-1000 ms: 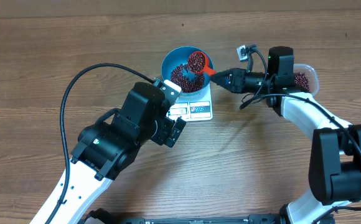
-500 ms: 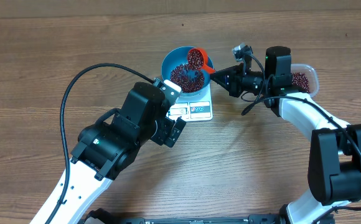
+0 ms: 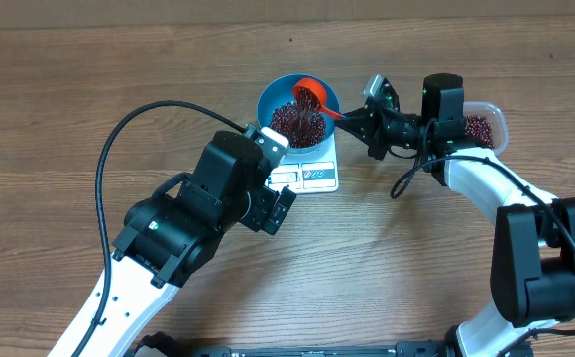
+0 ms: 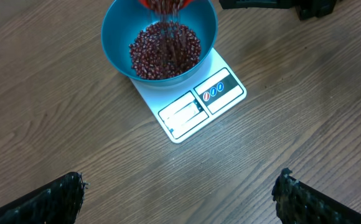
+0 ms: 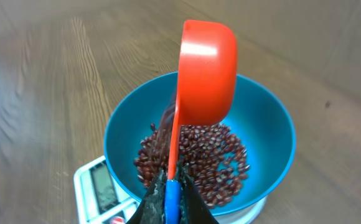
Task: Scoop item into bowl and weigh 150g on scale
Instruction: 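Tilt the scoop to pour beans into the teal bowl, then move the empty scoop back right to the bean tub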
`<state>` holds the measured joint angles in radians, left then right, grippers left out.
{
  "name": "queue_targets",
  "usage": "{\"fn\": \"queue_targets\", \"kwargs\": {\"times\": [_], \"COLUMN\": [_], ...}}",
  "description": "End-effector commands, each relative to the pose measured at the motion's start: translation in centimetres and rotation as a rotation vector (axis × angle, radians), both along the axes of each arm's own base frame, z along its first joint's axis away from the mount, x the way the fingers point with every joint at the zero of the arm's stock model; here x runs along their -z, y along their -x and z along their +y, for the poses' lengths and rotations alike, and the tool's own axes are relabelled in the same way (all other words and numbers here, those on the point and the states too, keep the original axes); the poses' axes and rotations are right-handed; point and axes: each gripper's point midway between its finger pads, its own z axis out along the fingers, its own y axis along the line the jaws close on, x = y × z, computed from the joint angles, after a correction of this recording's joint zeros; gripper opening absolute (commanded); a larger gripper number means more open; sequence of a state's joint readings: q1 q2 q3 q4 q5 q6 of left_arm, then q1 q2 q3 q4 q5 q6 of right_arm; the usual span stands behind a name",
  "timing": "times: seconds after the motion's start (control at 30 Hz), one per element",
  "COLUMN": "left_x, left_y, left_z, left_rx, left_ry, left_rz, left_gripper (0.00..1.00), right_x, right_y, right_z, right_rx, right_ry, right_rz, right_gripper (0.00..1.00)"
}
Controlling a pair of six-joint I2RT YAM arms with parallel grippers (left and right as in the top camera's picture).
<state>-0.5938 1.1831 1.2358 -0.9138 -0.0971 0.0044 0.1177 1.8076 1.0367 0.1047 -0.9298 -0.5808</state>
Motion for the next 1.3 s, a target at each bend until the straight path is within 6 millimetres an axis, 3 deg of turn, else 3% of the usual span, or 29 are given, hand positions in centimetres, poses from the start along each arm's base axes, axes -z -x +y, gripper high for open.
{"fn": "queue_targets", "kwargs": {"times": [0.0, 0.37, 0.6, 0.83, 1.0, 1.13, 1.27], "left_x": [0.3, 0.3, 0.3, 0.3, 0.3, 0.3, 0.3], "left_y": [0.0, 0.0, 0.0, 0.0, 0.0, 0.0, 0.0], "left_z": [-0.1, -0.1, -0.1, -0.1, -0.1, -0.1, -0.1], "left_rx": [0.016, 0.015, 0.015, 0.015, 0.015, 0.016, 0.015], "left_ry": [-0.005, -0.005, -0.005, -0.005, -0.005, -0.005, -0.005], "left_rz": [0.007, 0.007, 0.007, 0.007, 0.008, 0.008, 0.007], "left_gripper": [1.00, 1.00, 0.99, 1.00, 0.99, 1.00, 0.99], "right_x": [0.1, -1.0, -3.8, -7.2, -9.5, -9.6, -9.3], "right_y": [0.0, -1.2, -2.1, -2.6, -3.7, -3.6, -2.2], "right_z": [0.1, 0.0, -0.5, -2.9, -7.8, -13.0, -18.3], "right_rx": [-0.076, -0.104, -0.071, 0.052, 0.299, 0.524, 0.744], "right_ry": [0.079, 0.165, 0.164, 0.139, 0.103, 0.142, 0.262], "right_rz": [-0.185, -0.437, -0.547, -0.508, -0.352, -0.217, -0.130], "right_gripper": [0.04, 0.04, 0.04, 0.04, 0.04, 0.04, 0.04]}}
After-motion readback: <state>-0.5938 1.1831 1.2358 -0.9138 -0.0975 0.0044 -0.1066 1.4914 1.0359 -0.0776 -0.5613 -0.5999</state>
